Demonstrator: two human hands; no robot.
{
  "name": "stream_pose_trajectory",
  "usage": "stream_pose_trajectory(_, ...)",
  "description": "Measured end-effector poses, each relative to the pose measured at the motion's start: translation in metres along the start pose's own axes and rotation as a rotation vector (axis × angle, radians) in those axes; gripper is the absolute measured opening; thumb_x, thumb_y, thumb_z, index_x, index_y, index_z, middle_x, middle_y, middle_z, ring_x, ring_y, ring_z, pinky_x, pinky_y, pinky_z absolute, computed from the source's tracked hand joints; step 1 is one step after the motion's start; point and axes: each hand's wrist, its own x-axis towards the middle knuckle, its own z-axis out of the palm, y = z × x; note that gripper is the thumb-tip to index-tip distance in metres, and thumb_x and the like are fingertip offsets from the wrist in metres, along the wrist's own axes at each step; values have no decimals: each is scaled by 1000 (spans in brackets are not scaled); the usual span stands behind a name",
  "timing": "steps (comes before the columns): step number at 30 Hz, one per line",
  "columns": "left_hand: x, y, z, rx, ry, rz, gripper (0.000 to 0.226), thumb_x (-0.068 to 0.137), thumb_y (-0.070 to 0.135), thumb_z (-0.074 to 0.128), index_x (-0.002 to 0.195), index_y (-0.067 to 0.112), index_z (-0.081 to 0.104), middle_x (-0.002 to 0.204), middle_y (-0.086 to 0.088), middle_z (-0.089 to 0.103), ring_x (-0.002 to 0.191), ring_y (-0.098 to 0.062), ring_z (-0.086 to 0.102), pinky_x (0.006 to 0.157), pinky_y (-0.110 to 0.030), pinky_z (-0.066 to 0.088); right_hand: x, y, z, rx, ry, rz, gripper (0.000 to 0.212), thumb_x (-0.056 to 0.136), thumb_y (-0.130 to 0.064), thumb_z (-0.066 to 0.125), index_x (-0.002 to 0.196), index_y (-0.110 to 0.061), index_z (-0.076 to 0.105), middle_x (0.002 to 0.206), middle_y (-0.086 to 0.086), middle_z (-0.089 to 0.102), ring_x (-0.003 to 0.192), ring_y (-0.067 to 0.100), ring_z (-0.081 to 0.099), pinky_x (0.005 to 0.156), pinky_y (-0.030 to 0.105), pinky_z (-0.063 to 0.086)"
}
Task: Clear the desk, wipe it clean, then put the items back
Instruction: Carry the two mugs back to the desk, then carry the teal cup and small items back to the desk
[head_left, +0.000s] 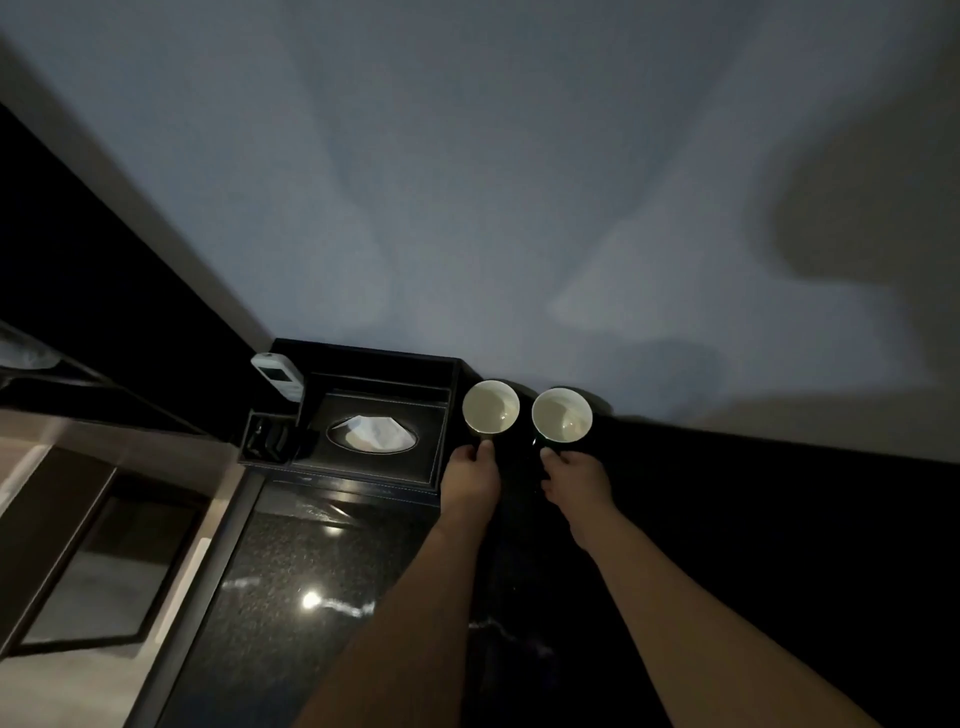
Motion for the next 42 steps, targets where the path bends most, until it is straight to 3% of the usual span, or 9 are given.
stream_pose_trajectory(3,-33,9,-15,42,20,65,31,95,38,46,104,13,61,98,-8,66,92,-27,62,83,-39,50,-30,-11,-13,-167,7,-95,26,90,-36,56,86,-11,62,88,10,63,90,33,64,79,44,51)
stream_pose_trajectory(4,-46,9,-21,60,35,88,29,96,36,46,105,12,60,99,-7,65,90,-24,60,79,-35,47,-43,-14,-18,-225,17,-144,22,93,-33,55,98,-13,63,101,10,63,104,32,61,84,39,48)
stream_pose_trajectory(6,-73,7,-34,116,93,152,28,97,33,45,109,11,59,102,-8,65,88,-21,58,73,-30,39,-69,-20,-27,-325,40,-259,38,96,-28,54,129,-9,54,128,12,56,124,30,52,98,36,41)
stream_pose_trajectory(9,-120,-5,-60,217,238,343,20,97,25,44,104,11,57,99,-8,63,92,-23,59,73,-28,35,-120,-23,-33,-440,-6,-449,44,98,-24,51,139,-10,46,139,11,48,129,27,47,103,35,39)
stream_pose_trajectory(13,-189,-34,-104,334,408,544,28,98,20,42,121,11,56,122,-7,58,114,-24,53,90,-31,41,-194,-19,-27,-605,-98,-704,49,98,-22,50,144,-9,39,148,8,38,137,22,37,111,32,31)
stream_pose_trajectory(17,-252,-77,-163,451,558,606,40,98,15,42,138,16,45,139,-5,47,129,-24,43,108,-38,37,-269,-8,1,-705,-251,-879,49,99,-22,49,145,-12,38,150,4,36,139,19,36,111,32,34)
stream_pose_trajectory(24,-337,-173,-291,467,923,486,40,99,15,46,139,11,45,137,-8,50,127,-23,44,111,-34,35,-397,13,93,-801,-532,-1165,50,100,-25,46,148,-18,33,154,-2,30,142,14,28,112,30,31)
stream_pose_trajectory(31,-399,-304,-426,356,1206,224,37,101,21,43,137,14,46,134,-5,52,121,-22,50,105,-34,41,-521,62,234,-882,-776,-1376,47,100,-22,45,146,-16,36,152,0,32,140,14,30,113,28,28)
stream_pose_trajectory(42,-437,-473,-637,291,1400,-39,31,97,13,49,126,1,54,124,-16,57,112,-32,53,97,-40,42,-673,133,447,-931,-1036,-1493,50,99,-22,48,147,-18,35,151,-1,34,141,13,29,113,28,27)
